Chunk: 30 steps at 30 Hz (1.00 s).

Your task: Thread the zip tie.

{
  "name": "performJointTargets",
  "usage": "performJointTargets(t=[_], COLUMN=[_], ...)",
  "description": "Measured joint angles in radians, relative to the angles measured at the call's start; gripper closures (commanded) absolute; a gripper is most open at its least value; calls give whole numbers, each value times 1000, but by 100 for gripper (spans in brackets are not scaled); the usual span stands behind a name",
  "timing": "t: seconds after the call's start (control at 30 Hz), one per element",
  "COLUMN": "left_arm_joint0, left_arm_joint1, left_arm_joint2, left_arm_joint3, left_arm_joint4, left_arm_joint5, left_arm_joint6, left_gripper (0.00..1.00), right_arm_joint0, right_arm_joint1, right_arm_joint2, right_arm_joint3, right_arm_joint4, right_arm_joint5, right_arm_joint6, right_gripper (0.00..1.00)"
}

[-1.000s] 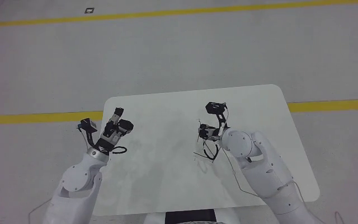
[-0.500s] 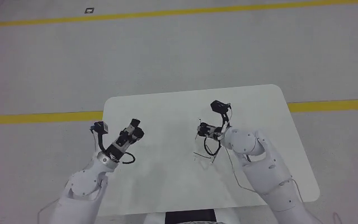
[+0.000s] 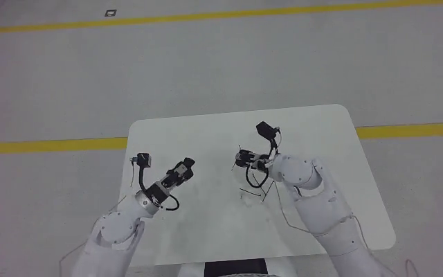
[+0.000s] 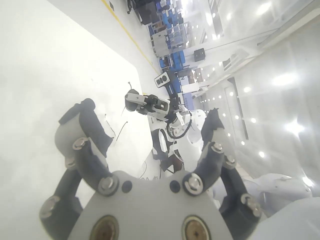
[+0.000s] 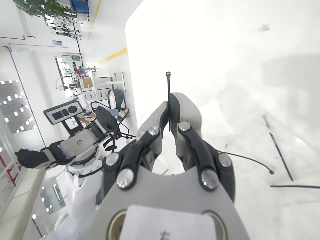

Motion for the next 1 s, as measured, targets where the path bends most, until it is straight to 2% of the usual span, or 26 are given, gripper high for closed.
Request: performJointTargets(t=[0.13,0.23,0.37,0.5,0.63,0.73,1.0], left_arm_joint0=[-14,-21,-23,-24,-29,-32,-32], left_arm_joint1=[2,9,18,31,47,51,50], left_arm_joint2=[25,39,65,91,135,149,148], left_arm_joint3=[-9,-25,-38,-41,-51,-64,-63], left_arm_joint4=[26,140,266,369,481,499,496], left_arm_joint5=[0,0,0,0,0,0,0], left_arm_joint6=[-37,-71,-79,-52,28,88,72], left_gripper=[0,0,0,0,0,0,0], right_arm_joint0=[-4,15,48,74,84,85,84], right_arm_joint1=[-1,-4,-14,-26,-43,-47,-47], right_arm_joint2=[0,10,23,37,53,55,54], right_arm_joint3=[17,52,98,126,152,157,156], right_arm_joint4=[33,66,96,114,157,164,163], right_arm_joint5=[0,0,0,0,0,0,-1], right_arm_joint6=[-12,7,44,59,72,74,72], right_gripper=[100,100,100,100,100,100,100])
